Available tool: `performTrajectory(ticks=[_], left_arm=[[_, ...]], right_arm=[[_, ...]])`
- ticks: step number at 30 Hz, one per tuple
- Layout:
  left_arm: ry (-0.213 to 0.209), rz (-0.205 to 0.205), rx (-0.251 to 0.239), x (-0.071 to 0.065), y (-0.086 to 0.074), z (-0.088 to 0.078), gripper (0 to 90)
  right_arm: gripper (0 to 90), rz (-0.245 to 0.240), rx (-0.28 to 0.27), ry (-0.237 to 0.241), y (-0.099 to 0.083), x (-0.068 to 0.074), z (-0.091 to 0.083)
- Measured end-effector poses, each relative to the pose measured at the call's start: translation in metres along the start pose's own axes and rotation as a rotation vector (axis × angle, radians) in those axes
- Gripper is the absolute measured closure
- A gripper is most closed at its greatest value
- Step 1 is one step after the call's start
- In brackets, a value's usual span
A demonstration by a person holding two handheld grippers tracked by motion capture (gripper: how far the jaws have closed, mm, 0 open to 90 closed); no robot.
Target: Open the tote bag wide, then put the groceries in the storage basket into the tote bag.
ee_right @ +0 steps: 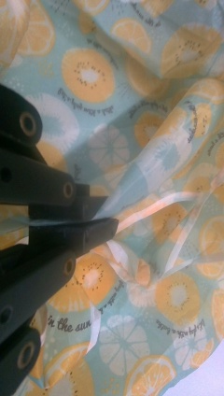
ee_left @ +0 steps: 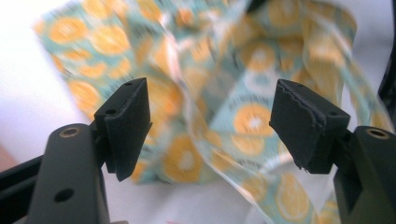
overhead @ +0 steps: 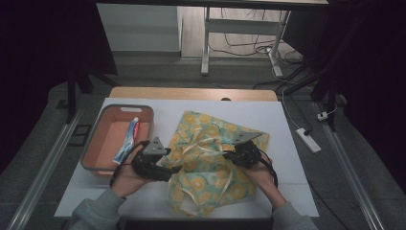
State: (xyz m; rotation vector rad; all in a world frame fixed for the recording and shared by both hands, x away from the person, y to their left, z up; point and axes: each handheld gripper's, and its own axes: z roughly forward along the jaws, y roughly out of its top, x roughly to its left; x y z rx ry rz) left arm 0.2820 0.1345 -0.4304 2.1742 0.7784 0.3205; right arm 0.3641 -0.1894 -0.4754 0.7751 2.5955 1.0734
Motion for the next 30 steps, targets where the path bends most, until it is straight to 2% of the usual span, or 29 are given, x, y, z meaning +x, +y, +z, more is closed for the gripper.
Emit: performTrajectory(ticks=[3, 6, 10, 11, 15, 16, 22, 26, 30], left_arm=[[-0.001, -0.027, -0.038, 0.015, 0.014, -0.009, 27.5], [-0.014, -0.074, -0.077, 0.034, 0.026, -0.012, 27.3], [0.005, -0.121, -0.089, 0.058, 0.032, -0.008, 27.7], [0.019, -0.135, -0.085, 0.063, 0.031, -0.007, 27.8], [0.121, -0.150, -0.037, 0.080, 0.020, -0.008, 27.9], [0.146, -0.165, -0.029, 0.084, 0.016, -0.009, 27.9], [0.202, -0.236, 0.009, 0.108, -0.002, -0.014, 27.8], [0.241, -0.245, 0.069, 0.119, -0.009, -0.012, 28.3], [0.277, -0.273, 0.114, 0.129, -0.017, -0.010, 27.9]], right_arm=[[89.4, 0.006, -0.006, 0.007, 0.000, 0.000, -0.001], [89.5, 0.009, -0.014, 0.013, 0.001, 0.001, -0.002], [89.6, 0.010, -0.023, 0.021, 0.001, 0.002, -0.004], [89.5, 0.011, -0.026, 0.023, 0.001, 0.002, -0.004], [89.6, 0.012, -0.031, 0.030, 0.001, 0.003, -0.005], [89.6, 0.009, -0.032, 0.030, 0.001, 0.003, -0.005], [89.6, 0.003, -0.029, 0.034, 0.001, 0.005, -0.004], [89.6, 0.002, -0.028, 0.034, 0.001, 0.006, -0.003], [89.6, 0.008, -0.024, 0.035, 0.000, 0.006, -0.003]])
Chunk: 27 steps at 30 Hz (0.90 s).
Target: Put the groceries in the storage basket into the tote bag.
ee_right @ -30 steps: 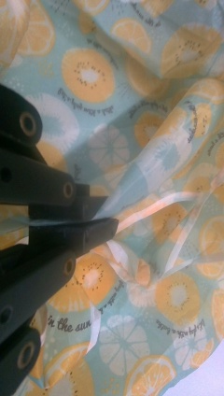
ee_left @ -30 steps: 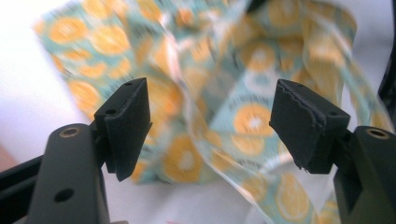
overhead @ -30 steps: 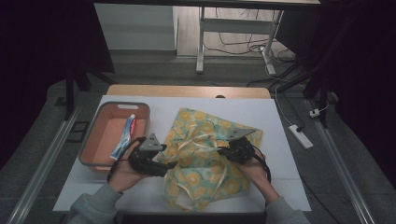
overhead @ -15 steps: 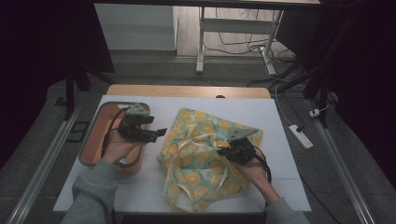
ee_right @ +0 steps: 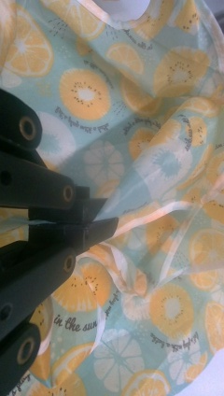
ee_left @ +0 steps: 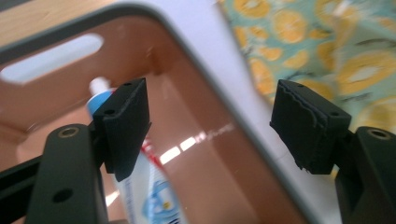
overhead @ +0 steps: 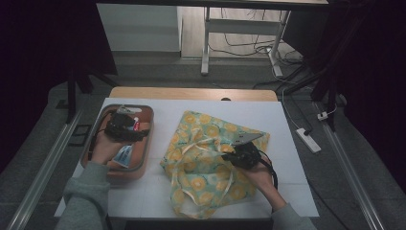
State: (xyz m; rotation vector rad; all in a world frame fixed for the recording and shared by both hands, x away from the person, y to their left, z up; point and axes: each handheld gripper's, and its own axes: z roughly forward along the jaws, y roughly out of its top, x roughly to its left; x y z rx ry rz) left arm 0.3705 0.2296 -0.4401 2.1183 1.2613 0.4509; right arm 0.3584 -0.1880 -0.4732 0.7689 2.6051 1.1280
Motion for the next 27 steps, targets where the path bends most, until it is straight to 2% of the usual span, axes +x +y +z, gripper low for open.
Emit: performTrajectory(ticks=[2, 7, 9, 14, 18, 23, 25, 27], left_arm=[[0.027, -0.015, 0.017, 0.006, -0.002, 0.002, 27.3], [0.054, -0.082, 0.042, 0.020, -0.010, 0.006, 26.5], [0.065, -0.102, 0.068, 0.025, -0.012, 0.011, 25.8], [0.076, -0.117, 0.140, 0.032, -0.016, 0.025, 24.5], [0.129, -0.100, 0.188, 0.035, -0.016, 0.041, 24.1], [0.113, -0.121, 0.254, 0.039, -0.016, 0.060, 23.8], [0.120, -0.122, 0.274, 0.040, -0.017, 0.063, 23.7], [0.118, -0.121, 0.271, 0.039, -0.017, 0.063, 24.3]], right_arm=[[89.6, -0.003, 0.005, 0.000, -0.001, 0.000, 0.001], [89.6, -0.003, 0.010, 0.001, -0.001, 0.002, 0.002], [89.6, -0.004, 0.014, 0.002, -0.001, 0.002, 0.003], [89.6, -0.003, 0.019, 0.002, -0.002, 0.002, 0.003], [89.6, 0.001, 0.020, 0.004, -0.002, 0.002, 0.004], [89.6, 0.001, 0.022, 0.007, -0.002, 0.002, 0.005], [89.6, 0.002, 0.021, 0.007, -0.003, 0.002, 0.005], [89.6, 0.005, 0.022, 0.007, -0.003, 0.001, 0.004]])
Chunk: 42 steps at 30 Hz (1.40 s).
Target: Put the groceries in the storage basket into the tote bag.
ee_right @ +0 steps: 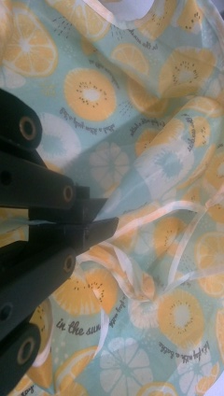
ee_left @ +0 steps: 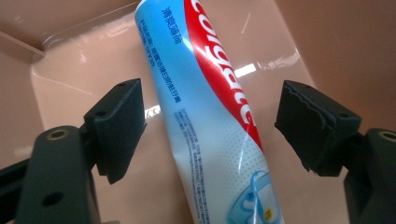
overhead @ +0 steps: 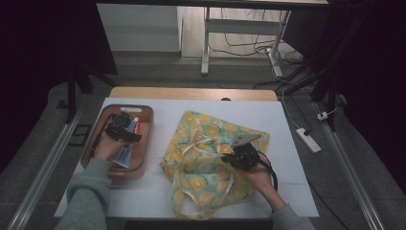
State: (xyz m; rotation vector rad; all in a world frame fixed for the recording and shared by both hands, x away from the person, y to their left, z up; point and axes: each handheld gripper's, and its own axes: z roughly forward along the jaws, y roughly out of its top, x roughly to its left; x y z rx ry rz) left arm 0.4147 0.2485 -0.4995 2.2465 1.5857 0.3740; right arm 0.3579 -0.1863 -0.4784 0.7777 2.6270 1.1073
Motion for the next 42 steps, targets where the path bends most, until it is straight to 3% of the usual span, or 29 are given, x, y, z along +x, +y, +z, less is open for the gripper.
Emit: performTrajectory(ticks=[4, 7, 13, 19, 26, 31, 38, 42], left_arm=[[0.003, 0.004, 0.031, -0.003, 0.001, 0.004, 24.8], [0.046, -0.009, 0.041, -0.003, 0.000, 0.006, 29.9], [0.040, -0.031, 0.093, -0.002, 0.000, 0.014, 33.4], [-0.027, -0.085, 0.097, 0.006, -0.003, 0.013, 43.1], [-0.011, -0.087, 0.095, 0.009, -0.003, 0.011, 55.8], [-0.026, -0.092, 0.062, 0.015, -0.006, 0.005, 72.0], [-0.014, -0.078, 0.040, 0.017, -0.007, 0.000, 74.8], [-0.027, -0.074, -0.052, 0.022, -0.009, -0.022, 75.1]], right_arm=[[89.6, 0.004, 0.002, -0.002, -0.001, -0.001, 0.000], [89.6, -0.001, 0.001, -0.004, -0.001, 0.000, 0.000], [89.6, 0.004, 0.004, -0.006, -0.001, -0.001, 0.000], [89.6, 0.005, 0.002, -0.013, -0.002, -0.001, -0.002], [89.6, 0.003, 0.002, -0.011, -0.002, -0.001, -0.001], [89.6, 0.004, 0.001, -0.013, -0.002, -0.001, -0.002], [89.6, 0.005, 0.001, -0.012, -0.002, -0.001, -0.001], [89.6, 0.007, -0.010, -0.010, -0.002, -0.002, -0.002]])
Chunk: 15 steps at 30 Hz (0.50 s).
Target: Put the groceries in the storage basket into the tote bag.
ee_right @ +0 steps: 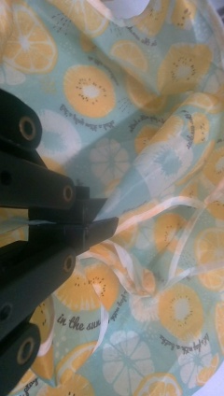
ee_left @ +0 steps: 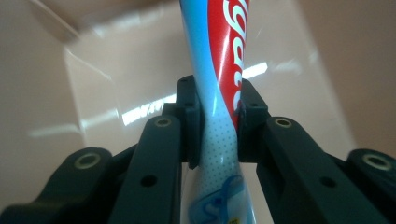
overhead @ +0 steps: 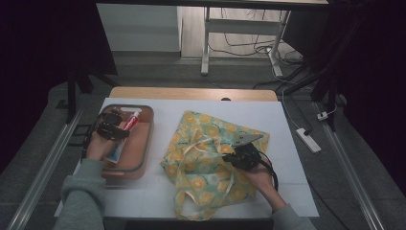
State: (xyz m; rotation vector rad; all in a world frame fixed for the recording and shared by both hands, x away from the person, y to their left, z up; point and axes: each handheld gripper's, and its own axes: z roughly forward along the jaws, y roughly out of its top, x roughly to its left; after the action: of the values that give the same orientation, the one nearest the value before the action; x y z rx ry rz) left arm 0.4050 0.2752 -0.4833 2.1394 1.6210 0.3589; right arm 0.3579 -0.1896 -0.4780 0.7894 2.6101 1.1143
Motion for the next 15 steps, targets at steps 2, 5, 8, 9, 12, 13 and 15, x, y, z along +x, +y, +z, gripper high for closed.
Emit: performTrajectory(ticks=[2, 5, 8, 9, 12, 13, 15], left_arm=[[-0.034, -0.003, -0.073, 0.001, 0.000, -0.016, 75.2], [-0.110, -0.004, -0.173, 0.000, 0.000, -0.041, 75.3], [-0.196, 0.006, -0.248, -0.004, 0.000, -0.061, 75.3], [-0.242, 0.017, -0.268, -0.006, -0.001, -0.067, 75.3], [-0.339, 0.033, -0.311, -0.013, -0.001, -0.076, 75.4], [-0.365, 0.044, -0.324, -0.016, 0.000, -0.078, 75.4], [-0.400, 0.065, -0.344, -0.023, 0.001, -0.082, 75.4]], right_arm=[[89.6, 0.002, -0.007, 0.004, 0.001, -0.001, 0.000], [89.7, 0.007, -0.011, 0.002, 0.002, -0.001, 0.000], [89.7, 0.007, -0.016, 0.001, 0.004, 0.000, -0.001], [89.7, 0.005, -0.020, 0.002, 0.005, 0.000, -0.001], [89.6, 0.002, -0.033, 0.000, 0.008, 0.001, -0.004], [89.6, 0.001, -0.038, 0.001, 0.010, 0.001, -0.004], [89.7, 0.002, -0.048, 0.001, 0.012, 0.001, -0.005]])
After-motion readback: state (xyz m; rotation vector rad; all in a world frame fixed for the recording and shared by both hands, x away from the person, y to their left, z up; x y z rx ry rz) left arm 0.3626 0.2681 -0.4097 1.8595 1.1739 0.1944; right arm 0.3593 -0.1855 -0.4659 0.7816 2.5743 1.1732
